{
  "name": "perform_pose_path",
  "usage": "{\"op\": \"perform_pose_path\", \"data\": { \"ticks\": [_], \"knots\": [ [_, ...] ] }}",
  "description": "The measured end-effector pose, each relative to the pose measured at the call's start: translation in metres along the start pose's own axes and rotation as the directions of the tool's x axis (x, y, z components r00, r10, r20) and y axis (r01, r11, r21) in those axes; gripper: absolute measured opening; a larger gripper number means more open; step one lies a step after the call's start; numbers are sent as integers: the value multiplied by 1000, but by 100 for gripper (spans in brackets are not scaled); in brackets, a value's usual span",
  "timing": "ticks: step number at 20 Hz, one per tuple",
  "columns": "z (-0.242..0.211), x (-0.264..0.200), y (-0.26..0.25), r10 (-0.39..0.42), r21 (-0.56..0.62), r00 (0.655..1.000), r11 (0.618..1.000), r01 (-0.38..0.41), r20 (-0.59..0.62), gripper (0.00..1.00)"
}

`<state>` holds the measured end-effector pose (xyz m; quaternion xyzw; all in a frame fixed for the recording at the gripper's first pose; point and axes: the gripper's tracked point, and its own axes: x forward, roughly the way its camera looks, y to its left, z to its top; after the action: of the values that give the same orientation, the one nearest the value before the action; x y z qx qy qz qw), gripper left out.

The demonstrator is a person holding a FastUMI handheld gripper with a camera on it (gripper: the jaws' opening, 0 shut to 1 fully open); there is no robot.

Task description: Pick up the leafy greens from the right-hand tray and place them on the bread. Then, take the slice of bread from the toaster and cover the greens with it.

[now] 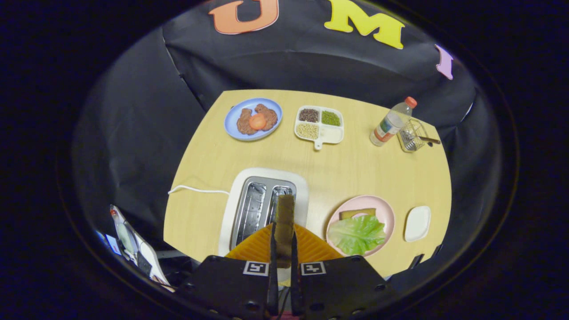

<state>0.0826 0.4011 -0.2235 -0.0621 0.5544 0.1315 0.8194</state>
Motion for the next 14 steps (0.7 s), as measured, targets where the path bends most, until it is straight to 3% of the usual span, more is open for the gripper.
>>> {"op": "perform_pose_path", "data": {
  "ticks": [7, 14],
  "knots": [
    [5, -57, -29, 144, 94, 986, 984, -151, 84, 11],
    [-21, -23, -116, 108, 204, 993, 972, -116, 52, 11]
  ]
}}
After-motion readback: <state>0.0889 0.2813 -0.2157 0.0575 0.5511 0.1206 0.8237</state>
